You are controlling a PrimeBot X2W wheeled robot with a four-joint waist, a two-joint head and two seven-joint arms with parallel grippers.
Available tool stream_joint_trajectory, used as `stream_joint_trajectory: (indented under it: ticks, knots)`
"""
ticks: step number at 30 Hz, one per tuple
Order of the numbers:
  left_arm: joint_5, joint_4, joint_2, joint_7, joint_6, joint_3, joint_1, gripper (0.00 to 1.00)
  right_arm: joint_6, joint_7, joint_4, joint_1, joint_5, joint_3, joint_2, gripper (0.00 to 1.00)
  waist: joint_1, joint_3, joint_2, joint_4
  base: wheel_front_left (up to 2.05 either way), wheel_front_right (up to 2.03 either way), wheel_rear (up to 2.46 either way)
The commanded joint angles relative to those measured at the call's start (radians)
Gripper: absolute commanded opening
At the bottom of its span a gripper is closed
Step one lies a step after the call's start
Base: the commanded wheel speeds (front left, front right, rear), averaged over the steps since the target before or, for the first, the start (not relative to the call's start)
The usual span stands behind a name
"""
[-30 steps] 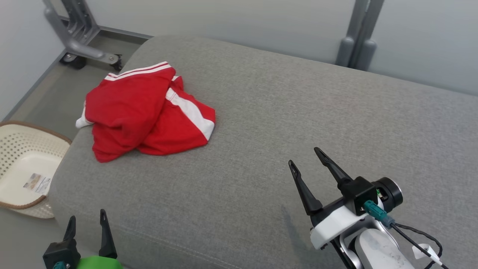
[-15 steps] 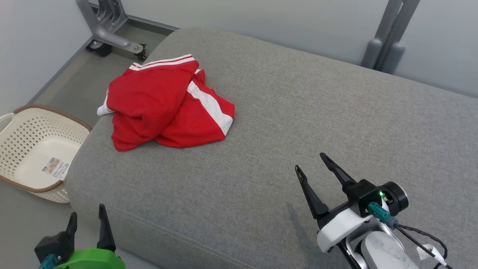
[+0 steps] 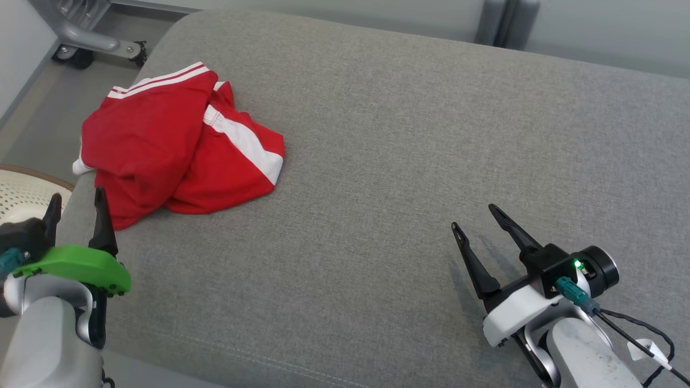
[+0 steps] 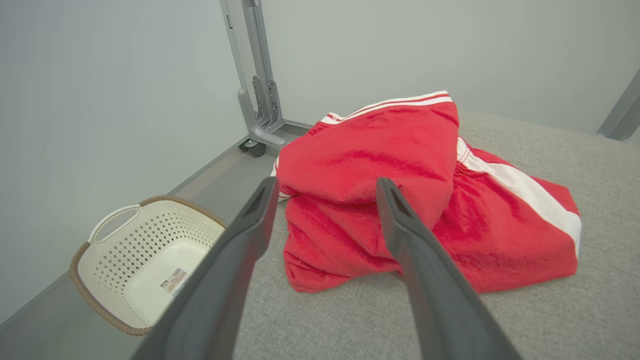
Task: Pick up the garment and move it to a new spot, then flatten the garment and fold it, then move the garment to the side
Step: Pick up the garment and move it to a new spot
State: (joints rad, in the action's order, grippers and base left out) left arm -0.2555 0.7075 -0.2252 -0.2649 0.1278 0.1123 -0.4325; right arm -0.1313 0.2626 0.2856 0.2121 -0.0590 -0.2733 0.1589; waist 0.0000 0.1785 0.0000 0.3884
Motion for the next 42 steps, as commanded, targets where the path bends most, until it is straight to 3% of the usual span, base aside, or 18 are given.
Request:
stream_joint_trajectory:
  ticks: [1, 2, 10, 18, 25, 27, 34, 42]
  knots:
    - [-0.018, 0.014, -0.016, 0.001, 0.004, -0.028, -0.033, 1.0, 0.001, 0.004, -0.001, 0.01, -0.002, 0.002, 0.012, 1.0, 0.0, 0.05, 0.0, -0.049, 0.0, 0.0, 0.0]
    - [-0.063, 0.062, -0.058, 0.001, 0.003, -0.069, -0.083, 1.0, 0.001, 0.004, -0.005, 0.019, -0.003, 0.002, 0.018, 1.0, 0.0, 0.067, 0.0, -0.064, 0.0, 0.0, 0.0]
    - [-0.209, 0.187, -0.145, 0.001, 0.003, -0.247, -0.206, 1.0, 0.001, 0.004, -0.007, 0.027, -0.013, 0.013, 0.031, 1.0, 0.0, 0.107, 0.0, -0.122, 0.0, 0.0, 0.0]
    - [-0.336, 0.283, -0.165, 0.003, 0.003, -0.362, -0.256, 1.0, 0.001, 0.004, -0.007, 0.025, -0.026, 0.014, 0.043, 1.0, 0.0, 0.123, 0.0, -0.15, 0.0, 0.0, 0.0]
    - [-0.372, 0.406, -0.154, 0.019, 0.004, -0.407, -0.3, 1.0, 0.001, 0.004, 0.0, 0.038, -0.03, 0.015, 0.041, 1.0, 0.0, 0.133, 0.0, -0.159, 0.0, 0.0, 0.0]
    - [-0.385, 0.432, -0.148, 0.029, 0.004, -0.416, -0.307, 0.0, 0.001, 0.004, 0.003, 0.044, -0.029, 0.013, 0.036, 1.0, 0.0, 0.134, 0.0, -0.162, 0.0, 0.0, 0.0]
    - [-0.424, 0.485, -0.141, 0.058, 0.004, -0.427, -0.32, 0.0, 0.001, 0.004, 0.008, 0.056, -0.038, 0.01, 0.022, 1.0, 0.0, 0.129, 0.0, -0.17, 0.0, 0.0, 0.0]
    - [-0.409, 0.45, -0.217, 0.01, 0.004, -0.443, -0.39, 0.0, 0.001, 0.004, 0.002, 0.04, -0.054, 0.033, -0.014, 1.0, 0.0, 0.086, 0.0, -0.184, 0.0, 0.0, 0.0]
